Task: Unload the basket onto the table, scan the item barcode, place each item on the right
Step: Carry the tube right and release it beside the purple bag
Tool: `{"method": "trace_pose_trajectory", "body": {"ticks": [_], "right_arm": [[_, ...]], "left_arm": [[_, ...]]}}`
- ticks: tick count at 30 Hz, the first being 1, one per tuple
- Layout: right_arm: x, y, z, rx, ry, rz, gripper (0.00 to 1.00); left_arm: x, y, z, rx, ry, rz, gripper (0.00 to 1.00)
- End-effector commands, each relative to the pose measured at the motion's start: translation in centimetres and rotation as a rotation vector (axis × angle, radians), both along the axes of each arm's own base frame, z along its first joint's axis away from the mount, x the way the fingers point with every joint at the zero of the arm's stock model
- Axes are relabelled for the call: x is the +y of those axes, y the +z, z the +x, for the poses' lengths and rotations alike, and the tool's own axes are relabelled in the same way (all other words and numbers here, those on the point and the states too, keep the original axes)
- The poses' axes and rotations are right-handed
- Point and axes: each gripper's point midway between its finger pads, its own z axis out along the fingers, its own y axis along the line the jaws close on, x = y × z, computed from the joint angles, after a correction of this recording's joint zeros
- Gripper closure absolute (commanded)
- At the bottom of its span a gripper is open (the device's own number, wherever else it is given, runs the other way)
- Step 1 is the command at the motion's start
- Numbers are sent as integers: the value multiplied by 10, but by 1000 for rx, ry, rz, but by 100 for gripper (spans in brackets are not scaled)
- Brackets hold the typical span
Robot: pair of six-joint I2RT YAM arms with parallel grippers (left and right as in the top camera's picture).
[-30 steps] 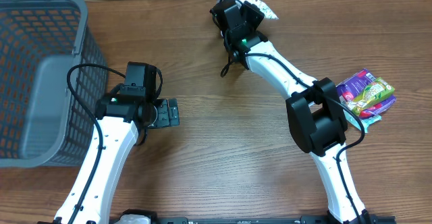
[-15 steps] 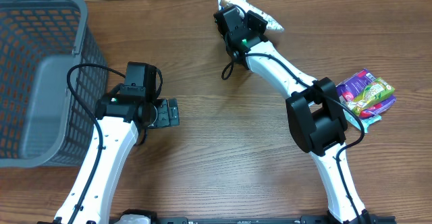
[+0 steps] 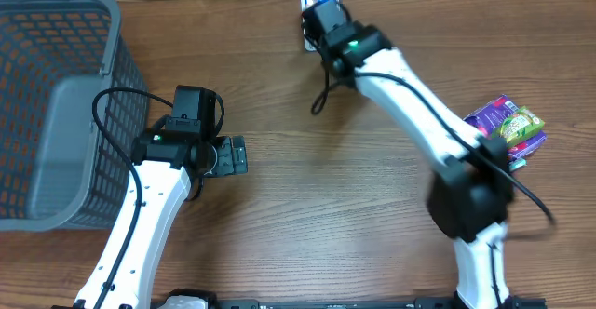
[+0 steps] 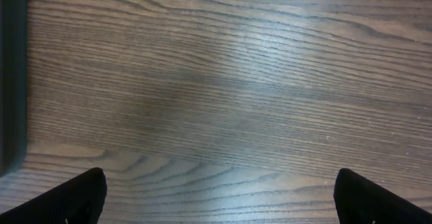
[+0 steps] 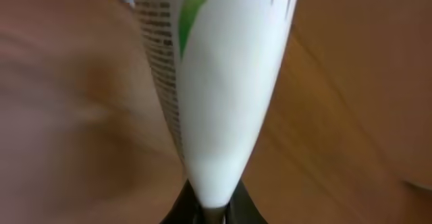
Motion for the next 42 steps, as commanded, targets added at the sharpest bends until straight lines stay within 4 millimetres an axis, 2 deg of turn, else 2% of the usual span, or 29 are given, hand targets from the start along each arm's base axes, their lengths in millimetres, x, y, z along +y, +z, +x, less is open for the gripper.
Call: {"method": "trace_pose_trajectory", "body": {"ticks": [1, 3, 4, 7, 9, 10, 14, 17, 22, 26, 28, 29, 30, 31, 34, 35, 36, 37, 39, 40, 42], "right_arm": [[39, 114, -59, -6, 64, 491, 96], [36, 136, -87, 60, 21, 637, 96], [25, 146, -100, 96, -72, 711, 96], [-8, 145, -116, 165, -332, 793, 96], [-36, 133, -120, 202, -530, 800, 96], [-59, 120, -120, 200, -696, 789, 96], [-110, 82, -117, 170, -1016, 743, 96], [-130, 42, -112, 174, -1134, 722, 96], [-171, -51, -101, 113, -1349, 748, 96], [-200, -92, -109, 73, -1524, 799, 96], [-211, -100, -112, 64, -1567, 802, 96], [-215, -101, -113, 62, -1576, 801, 90], [-217, -101, -113, 61, -1573, 800, 76], [-219, -100, -111, 59, -1560, 797, 55], [-215, -98, -106, 84, -1452, 777, 34], [-210, -95, -103, 113, -1388, 775, 18], [-205, -90, -100, 140, -1322, 782, 7], [-201, -83, -98, 151, -1292, 792, 0], [-201, -55, -96, 128, -1275, 814, 0], [-200, -48, -96, 123, -1271, 820, 0], [-195, -17, -96, 110, -1187, 848, 0]], "left_arm": [[0, -1, 0, 0, 9, 5, 0], [0, -2, 0, 1, 9, 5, 1], [0, -2, 0, 1, 9, 5, 0], [0, -2, 0, 1, 9, 5, 1], [0, -2, 0, 1, 9, 5, 1], [0, -2, 0, 1, 9, 5, 0], [0, -2, 0, 1, 9, 5, 0], [0, -2, 0, 1, 9, 5, 0], [0, -1, 0, 0, 9, 5, 1], [0, -2, 0, 1, 9, 5, 0], [0, -2, 0, 1, 9, 5, 0], [0, -2, 0, 1, 9, 5, 0], [0, -1, 0, 0, 9, 5, 1], [0, -1, 0, 1, 9, 5, 0], [0, -2, 0, 1, 9, 5, 0], [0, -2, 0, 1, 9, 5, 0], [0, -2, 0, 1, 9, 5, 0], [0, -1, 0, 0, 9, 5, 0], [0, -2, 0, 1, 9, 5, 1], [0, -2, 0, 1, 9, 5, 0], [0, -2, 0, 1, 9, 5, 0]]}}
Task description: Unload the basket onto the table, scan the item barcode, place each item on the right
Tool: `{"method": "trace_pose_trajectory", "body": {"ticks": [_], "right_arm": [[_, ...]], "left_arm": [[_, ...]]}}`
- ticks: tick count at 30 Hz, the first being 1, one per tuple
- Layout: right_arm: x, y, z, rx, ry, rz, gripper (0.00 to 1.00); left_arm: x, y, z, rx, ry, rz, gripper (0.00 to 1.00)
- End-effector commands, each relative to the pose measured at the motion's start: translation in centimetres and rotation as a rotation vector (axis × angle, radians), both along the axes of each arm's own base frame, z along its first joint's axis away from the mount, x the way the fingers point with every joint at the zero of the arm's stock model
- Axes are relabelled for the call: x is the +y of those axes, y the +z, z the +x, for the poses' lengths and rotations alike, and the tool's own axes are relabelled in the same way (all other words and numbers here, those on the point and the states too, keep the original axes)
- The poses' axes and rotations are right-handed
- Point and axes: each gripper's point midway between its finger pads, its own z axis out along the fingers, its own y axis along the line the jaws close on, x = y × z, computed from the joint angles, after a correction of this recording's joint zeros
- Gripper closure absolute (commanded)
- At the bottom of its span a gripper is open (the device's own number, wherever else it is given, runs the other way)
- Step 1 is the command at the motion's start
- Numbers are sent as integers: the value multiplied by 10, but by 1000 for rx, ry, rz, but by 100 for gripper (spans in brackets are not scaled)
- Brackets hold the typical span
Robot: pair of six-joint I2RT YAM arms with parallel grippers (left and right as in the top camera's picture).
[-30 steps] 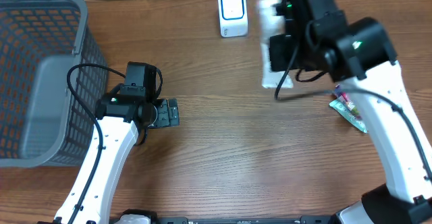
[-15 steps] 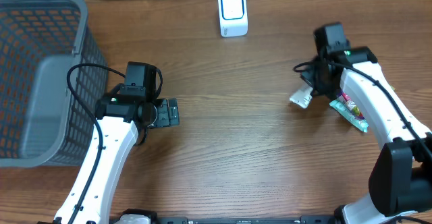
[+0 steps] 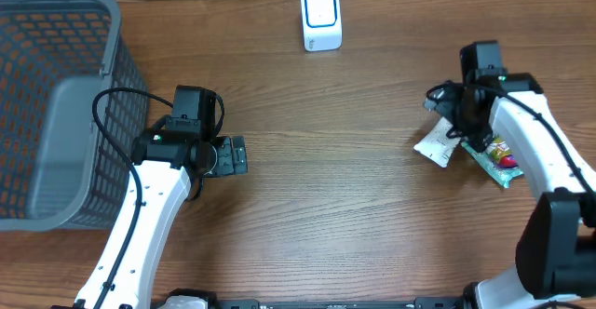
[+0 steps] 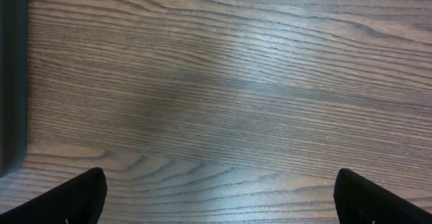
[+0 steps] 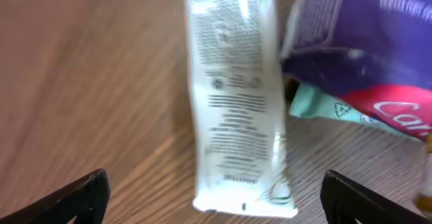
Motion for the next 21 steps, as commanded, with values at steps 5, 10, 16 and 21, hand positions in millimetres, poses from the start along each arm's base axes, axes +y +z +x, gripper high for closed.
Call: {"method": "trace_pose_trajectory", "body": {"ticks": [5, 10, 16, 21], "right_arm": [[42, 143, -9, -305, 416, 33, 0], [51, 175, -54, -339, 505, 7, 0], [44, 212, -113, -412, 507, -1, 0], [40, 238, -172, -504, 488, 13, 0]], "left_arm": [[0, -1, 0, 0, 9, 5, 0], [0, -1, 0, -1, 9, 5, 0], [0, -1, 0, 0, 9, 5, 0], [0, -1, 0, 0, 9, 5, 0]]}}
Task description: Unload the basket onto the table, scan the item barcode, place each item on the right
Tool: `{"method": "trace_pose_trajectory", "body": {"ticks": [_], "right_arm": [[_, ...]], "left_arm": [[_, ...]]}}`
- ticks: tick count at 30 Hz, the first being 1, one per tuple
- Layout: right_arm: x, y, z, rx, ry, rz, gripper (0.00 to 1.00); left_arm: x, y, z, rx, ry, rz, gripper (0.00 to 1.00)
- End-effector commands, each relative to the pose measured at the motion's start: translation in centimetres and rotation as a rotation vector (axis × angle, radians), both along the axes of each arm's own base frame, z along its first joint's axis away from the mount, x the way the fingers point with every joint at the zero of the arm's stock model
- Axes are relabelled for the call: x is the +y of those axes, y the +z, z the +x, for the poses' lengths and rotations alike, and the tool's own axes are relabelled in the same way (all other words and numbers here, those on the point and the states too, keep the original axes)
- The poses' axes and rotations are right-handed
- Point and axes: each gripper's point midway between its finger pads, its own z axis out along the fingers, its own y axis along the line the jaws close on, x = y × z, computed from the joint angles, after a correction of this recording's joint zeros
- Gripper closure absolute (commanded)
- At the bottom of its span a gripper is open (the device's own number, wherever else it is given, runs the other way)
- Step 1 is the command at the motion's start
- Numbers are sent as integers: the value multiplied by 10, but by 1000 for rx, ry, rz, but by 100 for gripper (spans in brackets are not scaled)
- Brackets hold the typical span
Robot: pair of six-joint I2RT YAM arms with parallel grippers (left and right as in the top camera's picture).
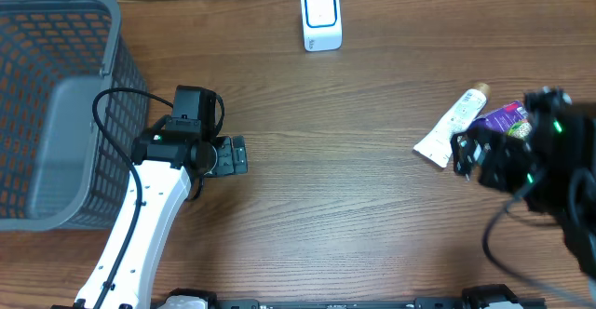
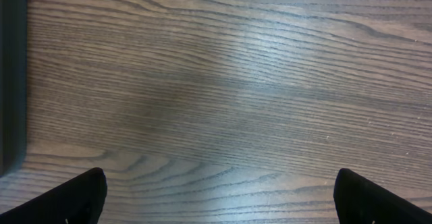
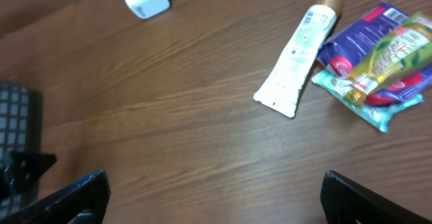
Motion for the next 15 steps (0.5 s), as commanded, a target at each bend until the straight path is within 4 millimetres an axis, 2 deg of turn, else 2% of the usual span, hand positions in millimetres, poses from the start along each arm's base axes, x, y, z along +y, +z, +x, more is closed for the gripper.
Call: {"method": "trace_pose_trajectory", "body": {"ticks": [1, 3, 9, 15], "right_arm": [[3, 20, -24, -72, 2, 52, 0], [3, 25, -29, -96, 4, 56, 0], [3, 25, -30, -97, 5, 56, 0], [-11, 27, -21, -132, -47, -9, 0]], "left_arm": [[0, -1, 0, 0, 9, 5, 0], [0, -1, 0, 0, 9, 5, 0], [0, -1, 0, 0, 9, 5, 0], [0, -1, 0, 0, 9, 5, 0]]}}
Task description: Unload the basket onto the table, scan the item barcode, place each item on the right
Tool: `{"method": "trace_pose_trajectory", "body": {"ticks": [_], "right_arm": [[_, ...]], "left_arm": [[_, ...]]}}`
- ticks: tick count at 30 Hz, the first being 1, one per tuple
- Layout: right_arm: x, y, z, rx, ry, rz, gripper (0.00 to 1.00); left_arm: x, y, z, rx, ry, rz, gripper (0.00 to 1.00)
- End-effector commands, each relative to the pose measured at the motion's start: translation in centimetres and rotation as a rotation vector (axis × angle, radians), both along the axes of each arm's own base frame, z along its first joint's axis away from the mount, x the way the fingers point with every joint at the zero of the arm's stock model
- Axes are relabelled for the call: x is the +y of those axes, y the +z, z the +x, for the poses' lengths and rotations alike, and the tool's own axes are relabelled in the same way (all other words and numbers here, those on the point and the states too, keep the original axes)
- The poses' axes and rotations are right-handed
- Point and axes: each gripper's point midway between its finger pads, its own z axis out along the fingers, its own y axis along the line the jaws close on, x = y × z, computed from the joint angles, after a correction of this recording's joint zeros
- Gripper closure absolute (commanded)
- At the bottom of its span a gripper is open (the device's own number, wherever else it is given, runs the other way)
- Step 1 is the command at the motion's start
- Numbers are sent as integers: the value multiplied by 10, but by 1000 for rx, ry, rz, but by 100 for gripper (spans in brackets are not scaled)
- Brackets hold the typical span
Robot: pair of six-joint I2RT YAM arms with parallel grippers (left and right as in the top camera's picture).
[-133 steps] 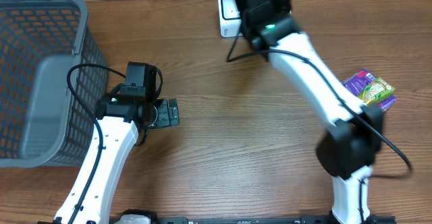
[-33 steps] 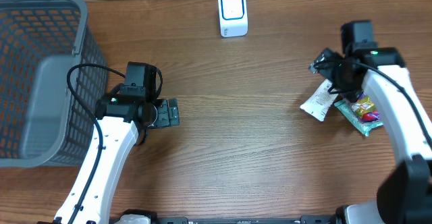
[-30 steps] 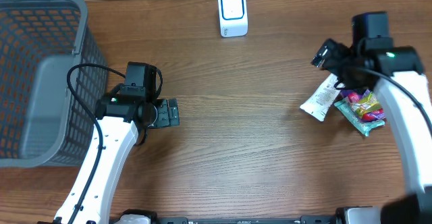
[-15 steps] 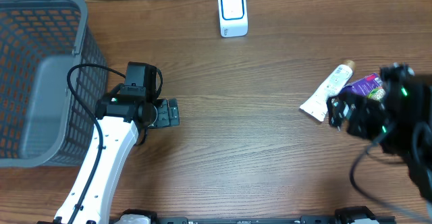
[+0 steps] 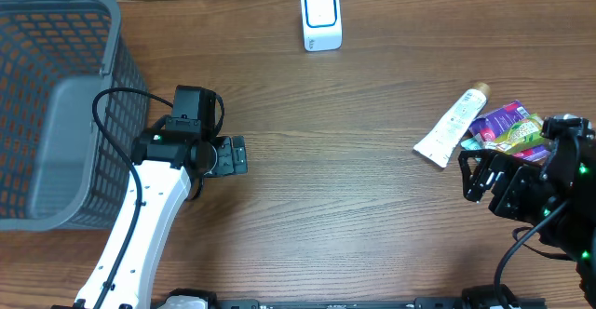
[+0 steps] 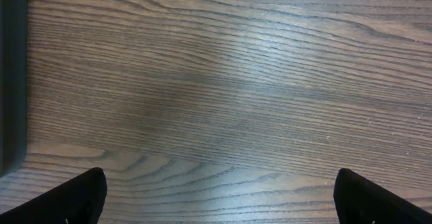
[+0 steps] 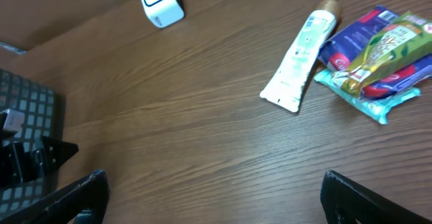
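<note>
A white tube with a tan cap (image 5: pixel 450 127) lies flat on the wooden table at the right, also seen in the right wrist view (image 7: pixel 297 65). The white scanner with a blue ring (image 5: pixel 321 19) stands at the back centre (image 7: pixel 160 1). My right gripper (image 5: pixel 475 174) hangs open and holds nothing, in front of the tube and apart from it (image 7: pixel 216 200). My left gripper (image 5: pixel 233 155) is open over bare wood at the left (image 6: pixel 219 197).
A pile of purple, green and teal snack packets (image 5: pixel 506 129) touches the tube's right side (image 7: pixel 374 59). A grey mesh basket (image 5: pixel 56 114) fills the left side, close behind the left arm.
My right gripper has drawn back a little further toward the front right, still open. The tube, the packets and the left arm have not moved.
My right gripper held the white tube up at the scanner at the back. Then the tube lay beside the snack packets at the right with the gripper open just over it. After that the gripper stood back from the tube, and now further still.
</note>
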Motion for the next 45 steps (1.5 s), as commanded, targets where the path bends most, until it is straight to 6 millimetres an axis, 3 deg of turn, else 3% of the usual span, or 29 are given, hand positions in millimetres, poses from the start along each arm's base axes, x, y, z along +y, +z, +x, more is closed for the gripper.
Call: {"method": "trace_pose_trajectory", "body": {"ticks": [1, 4, 8, 12, 19, 27, 35, 39, 45], "right_arm": [[-12, 11, 10, -67, -45, -55, 0], [-17, 12, 22, -175, 24, -163, 0], [-19, -12, 23, -305, 81, -251, 0], [-20, -43, 24, -497, 53, -248, 0], [-11, -76, 33, -737, 65, -218, 0], [-8, -98, 45, -936, 70, -276, 0], [-8, -127, 46, -939, 71, -276, 0], [-7, -156, 48, -852, 89, -274, 0], [-7, -158, 48, -843, 89, -273, 0]], "left_arm": [[0, -1, 0, 0, 9, 5, 1], [0, -1, 0, 0, 9, 5, 1], [0, -1, 0, 0, 9, 5, 1], [0, -1, 0, 0, 9, 5, 0], [0, -1, 0, 0, 9, 5, 1], [0, -1, 1, -2, 9, 5, 1], [0, -1, 1, -2, 9, 5, 0], [0, -1, 1, -2, 9, 5, 1], [0, -1, 1, -2, 9, 5, 0]]}}
